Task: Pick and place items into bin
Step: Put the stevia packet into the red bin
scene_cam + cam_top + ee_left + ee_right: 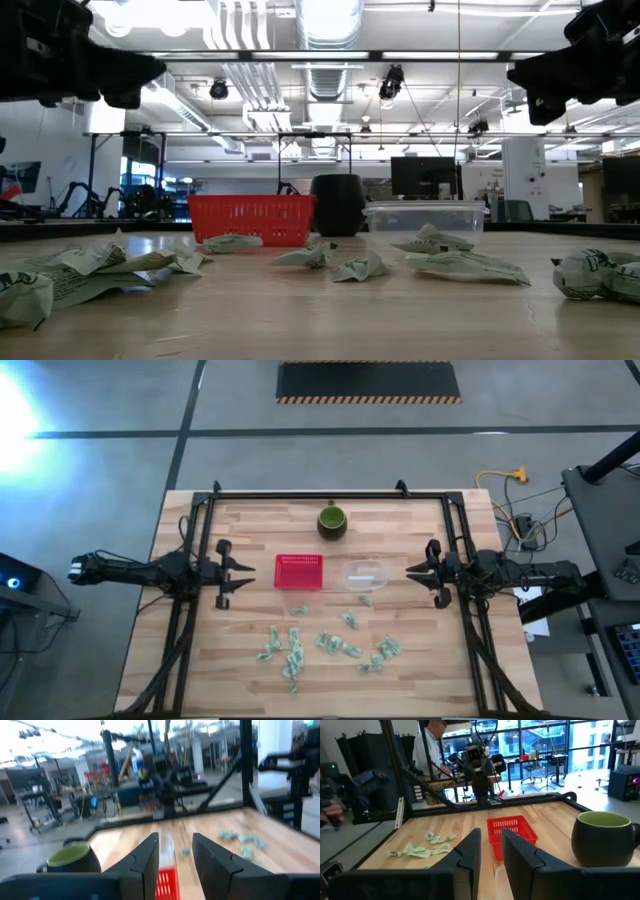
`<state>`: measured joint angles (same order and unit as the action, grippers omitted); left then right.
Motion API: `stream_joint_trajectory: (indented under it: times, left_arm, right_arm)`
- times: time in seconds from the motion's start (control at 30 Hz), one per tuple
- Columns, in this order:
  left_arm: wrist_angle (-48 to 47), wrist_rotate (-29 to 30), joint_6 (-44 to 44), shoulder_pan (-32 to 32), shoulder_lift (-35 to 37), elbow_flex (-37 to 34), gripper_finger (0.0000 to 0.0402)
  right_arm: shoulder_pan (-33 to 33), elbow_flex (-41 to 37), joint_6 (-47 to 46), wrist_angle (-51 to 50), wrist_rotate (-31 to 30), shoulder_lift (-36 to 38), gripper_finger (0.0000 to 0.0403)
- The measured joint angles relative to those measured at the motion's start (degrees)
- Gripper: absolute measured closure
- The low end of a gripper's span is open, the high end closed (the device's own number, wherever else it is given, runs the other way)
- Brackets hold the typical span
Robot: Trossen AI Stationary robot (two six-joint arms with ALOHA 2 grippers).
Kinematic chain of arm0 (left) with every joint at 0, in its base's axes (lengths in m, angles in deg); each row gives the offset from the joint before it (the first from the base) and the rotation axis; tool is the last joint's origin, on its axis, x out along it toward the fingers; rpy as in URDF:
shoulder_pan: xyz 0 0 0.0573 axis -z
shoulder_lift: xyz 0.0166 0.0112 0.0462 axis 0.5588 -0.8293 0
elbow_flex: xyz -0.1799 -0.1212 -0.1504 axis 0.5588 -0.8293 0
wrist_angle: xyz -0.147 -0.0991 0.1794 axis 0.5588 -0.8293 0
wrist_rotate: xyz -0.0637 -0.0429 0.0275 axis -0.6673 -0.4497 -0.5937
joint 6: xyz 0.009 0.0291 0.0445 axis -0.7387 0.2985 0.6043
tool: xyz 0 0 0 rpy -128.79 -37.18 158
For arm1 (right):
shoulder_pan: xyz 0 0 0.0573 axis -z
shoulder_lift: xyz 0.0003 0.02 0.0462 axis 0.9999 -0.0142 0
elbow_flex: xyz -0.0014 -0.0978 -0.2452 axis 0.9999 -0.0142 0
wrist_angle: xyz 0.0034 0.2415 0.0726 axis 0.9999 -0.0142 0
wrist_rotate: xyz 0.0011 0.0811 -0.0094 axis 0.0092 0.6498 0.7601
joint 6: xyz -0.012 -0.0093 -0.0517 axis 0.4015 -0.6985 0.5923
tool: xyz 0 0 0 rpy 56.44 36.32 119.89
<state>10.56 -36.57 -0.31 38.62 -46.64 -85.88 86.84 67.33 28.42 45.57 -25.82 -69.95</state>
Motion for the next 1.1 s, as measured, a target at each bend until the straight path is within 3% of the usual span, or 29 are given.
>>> stream_joint_trajectory:
  times: [0.17, 0.27, 0.47, 0.7, 1.1]
  left_arm:
    - [1.7, 0.1, -14.6, 0.0, 0.1, 0.0, 0.0299]
    - [1.3, -0.1, -17.5, 0.0, 0.0, 0.0, 0.0299]
    - [0.9, -0.7, -16.4, 0.0, -1.0, 0.0, 0.0299]
    - [1.3, 0.3, -1.9, 0.0, -1.7, 0.0, 0.0299]
    - [3.5, 0.3, -2.6, 0.0, -1.9, 0.0, 0.0299]
  right_arm:
    - [0.0, 0.0, 0.1, 0.0, 0.0, 0.0, 0.0335]
    - [0.0, 0.0, 0.2, 0.0, 0.0, 0.0, 0.0335]
    - [0.0, 0.0, -1.3, -0.2, 0.0, 0.0, 0.0335]
    - [0.0, 0.0, -2.8, -4.1, 0.0, -0.1, 0.0335]
    - [0.0, 0.0, -5.5, -0.7, 0.0, -3.0, 0.0335]
